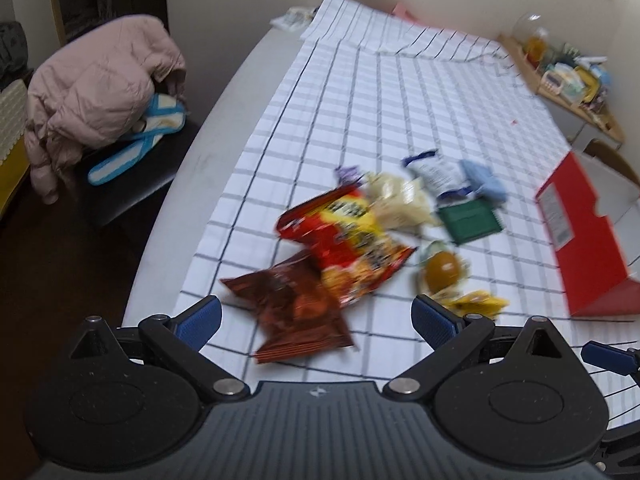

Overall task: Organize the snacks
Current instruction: 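Move both tools back toward the remaining snacks on the tablecloth, then grasp the brown chip bag with left tool while right tool grasps the brown wrapped candy, then carry the brown bag and brown candy with both tools over the red box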

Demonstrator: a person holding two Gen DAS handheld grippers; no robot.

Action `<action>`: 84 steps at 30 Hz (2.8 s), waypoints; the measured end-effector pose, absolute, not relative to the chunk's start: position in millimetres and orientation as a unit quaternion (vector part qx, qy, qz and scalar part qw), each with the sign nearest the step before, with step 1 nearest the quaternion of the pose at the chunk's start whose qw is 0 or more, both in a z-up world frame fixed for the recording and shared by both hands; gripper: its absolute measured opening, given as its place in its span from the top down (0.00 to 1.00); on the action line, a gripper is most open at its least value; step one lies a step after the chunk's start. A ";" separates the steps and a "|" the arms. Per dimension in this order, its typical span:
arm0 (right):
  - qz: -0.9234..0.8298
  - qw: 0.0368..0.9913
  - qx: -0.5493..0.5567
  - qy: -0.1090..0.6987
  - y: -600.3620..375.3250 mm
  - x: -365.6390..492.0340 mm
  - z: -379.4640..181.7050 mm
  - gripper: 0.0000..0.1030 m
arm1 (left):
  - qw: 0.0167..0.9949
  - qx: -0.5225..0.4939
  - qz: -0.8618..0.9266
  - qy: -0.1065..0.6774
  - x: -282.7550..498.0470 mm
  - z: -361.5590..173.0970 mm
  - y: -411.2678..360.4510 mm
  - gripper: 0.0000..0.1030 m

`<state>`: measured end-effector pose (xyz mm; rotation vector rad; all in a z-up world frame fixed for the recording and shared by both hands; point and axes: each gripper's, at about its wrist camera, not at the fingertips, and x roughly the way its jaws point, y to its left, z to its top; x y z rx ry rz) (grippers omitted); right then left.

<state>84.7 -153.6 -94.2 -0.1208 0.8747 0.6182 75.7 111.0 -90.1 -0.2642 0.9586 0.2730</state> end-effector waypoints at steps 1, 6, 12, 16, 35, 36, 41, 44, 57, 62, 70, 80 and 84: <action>0.296 0.855 -0.060 0.421 -148.6 84.9 -98.5 0.06 | 0.868 -0.125 0.132 0.463 76.8 -95.2 114.2 0.01; 0.297 0.847 -0.079 0.433 -128.1 85.8 -118.1 0.10 | 0.857 -0.120 0.124 0.485 87.1 -115.2 124.5 0.01; 0.282 0.841 -0.094 0.451 -113.8 93.5 -142.0 0.21 | 0.849 -0.105 0.113 0.505 103.7 -132.9 124.1 0.01; 0.273 0.840 -0.106 0.457 -108.2 98.2 -155.2 0.29 | 0.846 -0.092 0.113 0.513 109.5 -141.9 121.9 0.02; 0.287 0.834 -0.130 0.452 -96.7 90.6 -164.7 0.61 | 0.851 -0.095 0.088 0.508 104.3 -141.7 126.4 0.52; 0.287 0.835 -0.129 0.452 -97.0 90.1 -164.2 0.61 | 0.852 -0.095 0.088 0.507 103.4 -141.0 126.4 0.52; 0.287 0.837 -0.116 0.452 -99.6 87.2 -157.3 0.61 | 0.852 -0.096 0.091 0.506 98.0 -137.2 126.6 0.60; 0.288 0.839 -0.108 0.449 -101.6 84.7 -150.9 0.61 | 0.854 -0.097 0.090 0.503 92.6 -133.8 126.5 0.61; 0.297 0.844 -0.071 0.440 -117.6 74.1 -114.2 0.61 | 0.860 -0.120 0.079 0.491 65.6 -97.0 122.1 0.62; 0.299 0.849 -0.057 0.432 -128.8 71.2 -94.0 0.61 | 0.867 -0.124 0.065 0.478 60.9 -74.9 112.5 0.62; 0.294 0.863 -0.039 0.408 -155.8 71.5 -58.0 0.61 | 0.884 -0.118 0.029 0.452 65.1 -39.6 78.8 0.62; 0.269 0.887 -0.020 0.376 -205.8 81.5 -23.4 0.61 | 0.898 -0.100 -0.026 0.429 82.8 -6.1 18.8 0.62; 0.252 0.896 -0.014 0.365 -230.9 86.7 -13.9 0.61 | 0.902 -0.090 -0.047 0.419 93.7 5.2 -10.4 0.62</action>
